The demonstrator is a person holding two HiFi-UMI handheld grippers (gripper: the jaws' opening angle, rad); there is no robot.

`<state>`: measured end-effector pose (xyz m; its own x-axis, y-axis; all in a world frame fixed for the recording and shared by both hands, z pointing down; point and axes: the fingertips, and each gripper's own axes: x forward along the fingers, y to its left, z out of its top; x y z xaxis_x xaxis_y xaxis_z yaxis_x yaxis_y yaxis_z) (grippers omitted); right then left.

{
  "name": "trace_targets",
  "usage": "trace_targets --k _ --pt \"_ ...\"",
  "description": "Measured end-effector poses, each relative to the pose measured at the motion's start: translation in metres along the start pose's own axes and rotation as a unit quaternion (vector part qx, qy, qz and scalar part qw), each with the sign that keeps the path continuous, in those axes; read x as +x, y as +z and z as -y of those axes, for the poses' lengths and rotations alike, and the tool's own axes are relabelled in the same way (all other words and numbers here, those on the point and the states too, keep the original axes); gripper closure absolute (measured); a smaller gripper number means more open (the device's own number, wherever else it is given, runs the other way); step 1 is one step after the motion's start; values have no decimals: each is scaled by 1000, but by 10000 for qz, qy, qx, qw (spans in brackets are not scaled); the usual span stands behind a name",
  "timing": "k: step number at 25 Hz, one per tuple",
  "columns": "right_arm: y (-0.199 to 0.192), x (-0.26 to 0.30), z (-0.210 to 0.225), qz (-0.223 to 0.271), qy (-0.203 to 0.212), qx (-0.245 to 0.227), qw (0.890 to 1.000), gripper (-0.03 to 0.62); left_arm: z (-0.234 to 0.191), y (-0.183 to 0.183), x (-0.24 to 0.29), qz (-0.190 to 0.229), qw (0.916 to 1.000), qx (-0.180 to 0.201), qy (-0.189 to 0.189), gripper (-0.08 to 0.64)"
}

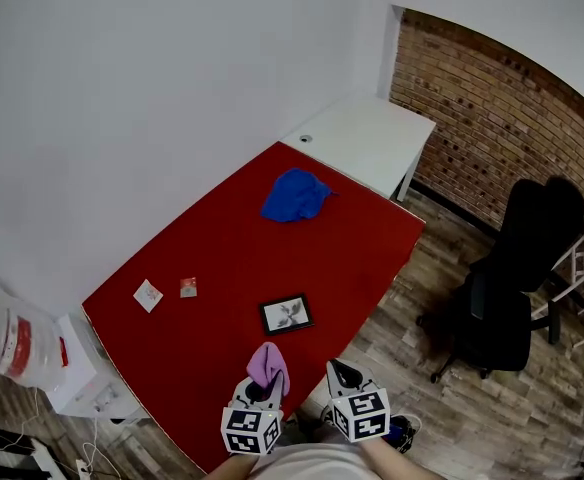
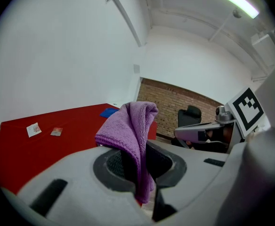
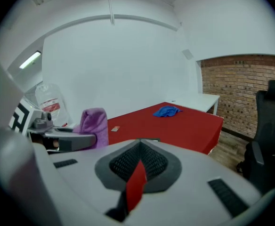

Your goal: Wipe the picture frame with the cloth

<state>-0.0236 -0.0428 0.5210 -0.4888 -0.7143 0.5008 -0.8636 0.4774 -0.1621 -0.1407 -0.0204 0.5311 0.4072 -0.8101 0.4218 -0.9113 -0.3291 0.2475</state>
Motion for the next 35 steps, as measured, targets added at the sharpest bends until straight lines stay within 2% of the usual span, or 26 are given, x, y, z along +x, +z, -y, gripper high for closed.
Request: trace_targets --k 8,13,16,18,21,24,29,32,35 --pt "11 18 20 -50 145 -64 9999 588 -1 7 21 -38 9998 -25 203 506" --pt "11 33 24 -127 216 -84 9997 588 -18 8 33 -122 9994 123 312 506" --pt "9 43 28 -183 226 -81 9995 588 -30 6 48 -269 9977 537 330 506" --pt "7 50 32 -216 226 -70 9995 588 -40 4 62 -460 9919 1143 314 506" --pt "5 58 35 -245 241 -55 9994 588 -64 -5 94 -954 9716 2142 307 506" --pt "0 65 35 -285 279 -11 9992 588 -98 -18 133 -1627 9462 2786 258 506" --pt "-15 72 28 -435 419 44 9982 588 -145 -44 185 -2641 8881 3757 210 506" --pt "-22 74 25 -513 474 -14 9976 588 -157 -51 213 -2990 8519 4298 82 506" --pt "-30 74 27 -594 466 78 9971 588 -169 -55 234 -3218 8246 4652 21 506"
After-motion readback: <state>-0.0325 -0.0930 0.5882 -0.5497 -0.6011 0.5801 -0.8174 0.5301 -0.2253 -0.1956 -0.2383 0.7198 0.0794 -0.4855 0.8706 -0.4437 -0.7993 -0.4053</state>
